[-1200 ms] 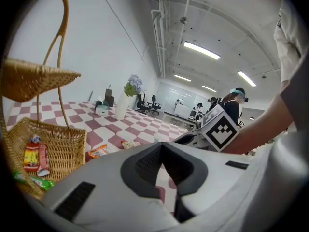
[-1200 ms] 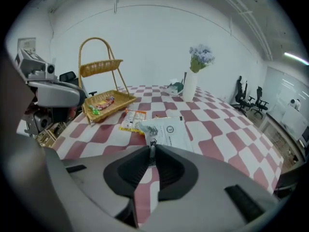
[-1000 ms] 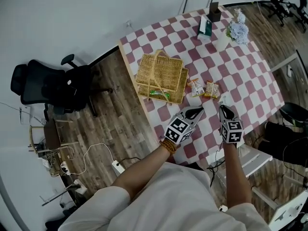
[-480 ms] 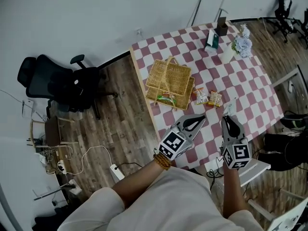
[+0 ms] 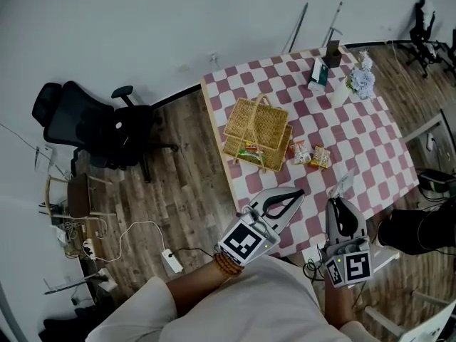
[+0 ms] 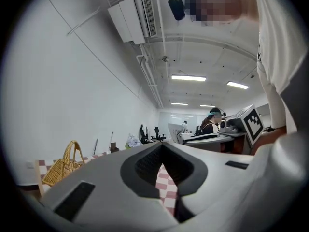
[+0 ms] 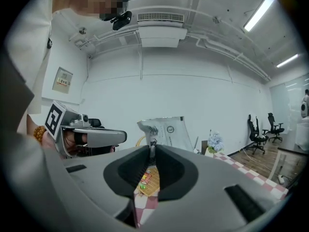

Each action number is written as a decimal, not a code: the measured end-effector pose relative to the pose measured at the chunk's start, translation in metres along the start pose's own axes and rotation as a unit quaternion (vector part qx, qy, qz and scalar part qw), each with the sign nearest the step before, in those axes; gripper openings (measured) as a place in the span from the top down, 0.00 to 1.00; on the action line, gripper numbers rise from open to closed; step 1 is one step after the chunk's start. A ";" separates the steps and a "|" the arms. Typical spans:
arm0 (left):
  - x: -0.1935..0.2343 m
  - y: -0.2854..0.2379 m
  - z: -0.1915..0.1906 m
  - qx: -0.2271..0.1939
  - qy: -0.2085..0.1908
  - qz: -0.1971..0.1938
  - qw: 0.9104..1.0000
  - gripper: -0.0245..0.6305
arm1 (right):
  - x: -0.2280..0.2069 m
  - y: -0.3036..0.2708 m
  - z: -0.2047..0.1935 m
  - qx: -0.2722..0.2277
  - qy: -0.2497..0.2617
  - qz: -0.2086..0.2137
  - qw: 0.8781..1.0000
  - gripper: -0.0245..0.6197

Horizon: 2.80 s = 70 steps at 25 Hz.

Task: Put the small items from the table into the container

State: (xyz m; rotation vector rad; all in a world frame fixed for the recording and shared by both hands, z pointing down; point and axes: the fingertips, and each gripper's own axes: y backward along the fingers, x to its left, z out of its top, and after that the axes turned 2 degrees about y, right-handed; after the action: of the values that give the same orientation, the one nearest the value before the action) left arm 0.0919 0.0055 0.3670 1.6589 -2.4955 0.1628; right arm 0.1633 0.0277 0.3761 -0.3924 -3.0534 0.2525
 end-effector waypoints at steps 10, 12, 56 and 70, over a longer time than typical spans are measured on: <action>0.014 0.037 0.008 0.003 -0.002 0.040 0.999 0.92 | 0.039 -0.013 0.005 -0.002 0.007 0.050 0.999 0.86; 0.019 0.050 0.010 0.002 -0.004 0.057 0.998 0.92 | 0.052 -0.020 0.005 -0.002 0.010 0.068 0.998 0.86; 0.187 0.025 -0.057 0.034 -0.004 0.102 0.994 0.92 | 0.061 -0.261 -0.108 0.185 0.097 0.184 0.961 0.86; 0.219 0.005 -0.096 0.066 0.002 0.108 0.992 0.92 | 0.062 -0.299 -0.148 0.264 0.139 0.201 0.933 0.85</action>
State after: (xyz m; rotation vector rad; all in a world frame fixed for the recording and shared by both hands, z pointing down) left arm 0.0088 -0.1751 0.4998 1.4253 -2.7097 0.3619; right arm 0.0401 -0.2188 0.5740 -0.9089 -2.4638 0.9187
